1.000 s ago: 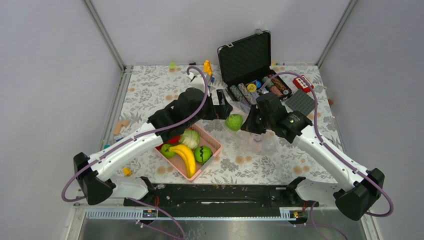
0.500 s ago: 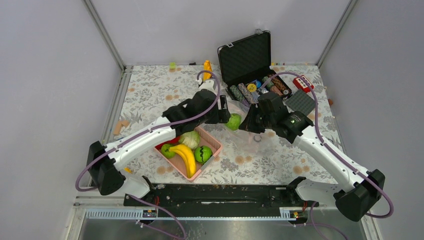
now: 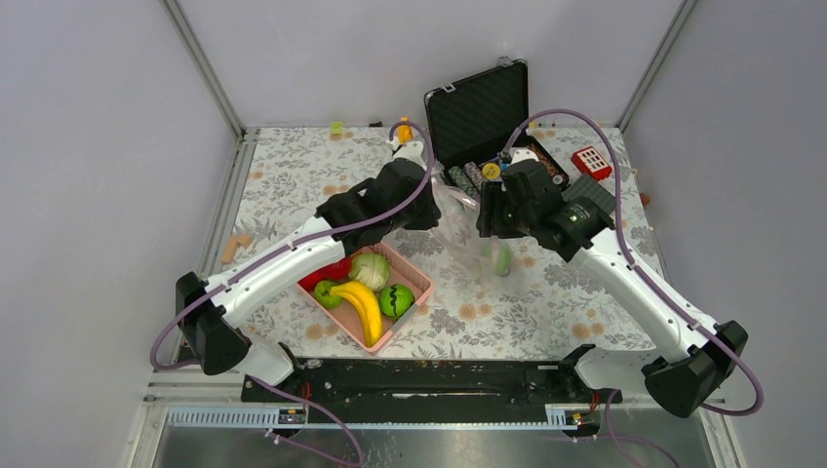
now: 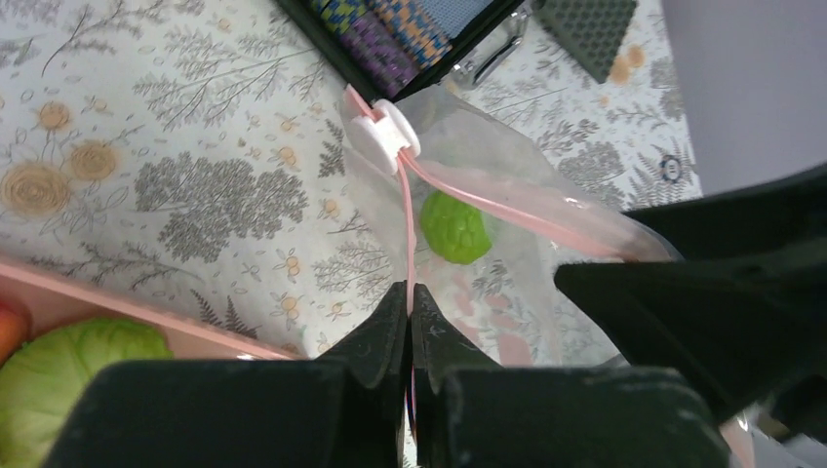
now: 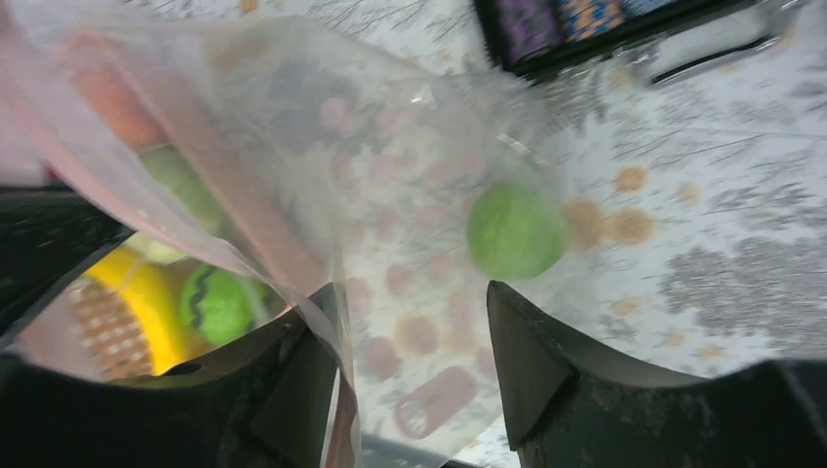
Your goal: Place the food in the zip-top bag and seal the zipper
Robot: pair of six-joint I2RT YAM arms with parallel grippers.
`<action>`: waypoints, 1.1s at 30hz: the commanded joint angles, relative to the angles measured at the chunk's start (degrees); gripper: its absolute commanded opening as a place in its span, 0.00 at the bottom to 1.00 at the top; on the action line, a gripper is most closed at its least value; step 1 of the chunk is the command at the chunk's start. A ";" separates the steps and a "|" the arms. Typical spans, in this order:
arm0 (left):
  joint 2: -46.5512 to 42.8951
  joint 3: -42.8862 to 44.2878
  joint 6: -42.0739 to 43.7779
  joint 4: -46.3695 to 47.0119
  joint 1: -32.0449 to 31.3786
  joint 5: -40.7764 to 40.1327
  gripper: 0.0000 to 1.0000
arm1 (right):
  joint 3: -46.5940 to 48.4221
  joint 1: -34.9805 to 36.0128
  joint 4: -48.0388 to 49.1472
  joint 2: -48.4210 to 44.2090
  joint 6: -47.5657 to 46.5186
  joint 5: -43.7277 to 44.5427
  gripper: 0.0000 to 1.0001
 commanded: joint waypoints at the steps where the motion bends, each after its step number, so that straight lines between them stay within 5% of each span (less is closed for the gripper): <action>1: 0.08 5.43 3.34 1.56 0.07 2.80 0.00 | 4.21 -0.26 -3.16 0.85 -9.12 11.57 0.63; 8: 1.12 8.44 5.55 -0.50 -0.22 -0.25 0.00 | 8.32 -0.24 -7.67 0.10 -10.77 27.06 0.56; 11: 1.93 9.13 5.99 -1.58 -0.23 -1.46 0.00 | 9.73 -0.30 -11.56 -0.77 -9.70 34.06 0.40; 15: 2.85 9.61 6.18 -2.01 -0.18 -2.09 0.00 | 9.85 -0.27 -14.08 -2.77 -9.17 33.47 0.02; 18: 4.10 10.11 6.93 -0.79 -0.13 0.31 0.00 | 9.74 -0.29 -14.29 -4.04 -9.35 27.79 0.00; 22: 5.83 10.90 7.92 3.23 -0.16 7.27 0.24 | 9.81 -0.22 -14.47 -5.15 -9.49 20.43 0.00; 27: 5.88 10.83 8.61 6.11 -0.21 11.74 0.92 | 9.80 -0.21 -15.00 -4.93 -8.88 19.75 0.00; 33: -2.49 2.28 9.75 6.11 -0.09 9.56 0.99 | 7.22 -0.29 -12.26 -3.35 -7.32 18.61 0.00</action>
